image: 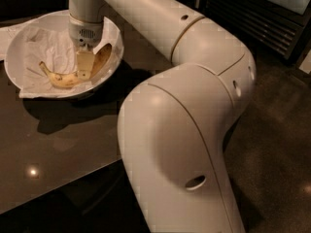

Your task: Pick banana from white bowl

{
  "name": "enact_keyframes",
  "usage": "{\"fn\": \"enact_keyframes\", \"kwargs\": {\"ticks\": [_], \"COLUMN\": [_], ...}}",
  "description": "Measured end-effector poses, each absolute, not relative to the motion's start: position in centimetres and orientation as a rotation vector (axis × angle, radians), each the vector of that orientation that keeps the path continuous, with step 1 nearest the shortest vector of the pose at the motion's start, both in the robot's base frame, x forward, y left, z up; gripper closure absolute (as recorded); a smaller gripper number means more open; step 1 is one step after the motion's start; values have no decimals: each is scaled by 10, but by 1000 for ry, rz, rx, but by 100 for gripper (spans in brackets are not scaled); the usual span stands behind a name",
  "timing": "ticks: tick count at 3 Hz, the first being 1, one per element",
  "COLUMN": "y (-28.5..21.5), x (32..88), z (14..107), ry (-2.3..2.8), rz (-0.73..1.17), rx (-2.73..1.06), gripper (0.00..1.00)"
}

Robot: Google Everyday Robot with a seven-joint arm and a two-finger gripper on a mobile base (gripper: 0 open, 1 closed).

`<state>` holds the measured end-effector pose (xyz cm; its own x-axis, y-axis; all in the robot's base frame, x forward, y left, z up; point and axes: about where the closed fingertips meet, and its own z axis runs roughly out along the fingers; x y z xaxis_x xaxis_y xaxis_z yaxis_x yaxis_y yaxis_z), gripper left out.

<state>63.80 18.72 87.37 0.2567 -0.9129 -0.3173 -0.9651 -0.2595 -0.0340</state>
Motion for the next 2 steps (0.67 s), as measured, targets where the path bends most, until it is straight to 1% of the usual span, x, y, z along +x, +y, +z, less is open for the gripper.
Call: {"fn": "enact_keyframes", "kwargs": {"ticks": [2], "y": [184], "x": [626], "z": [906], "ry": [1667], "rz": [321], "rx": [-2302], "gripper": [100]}}
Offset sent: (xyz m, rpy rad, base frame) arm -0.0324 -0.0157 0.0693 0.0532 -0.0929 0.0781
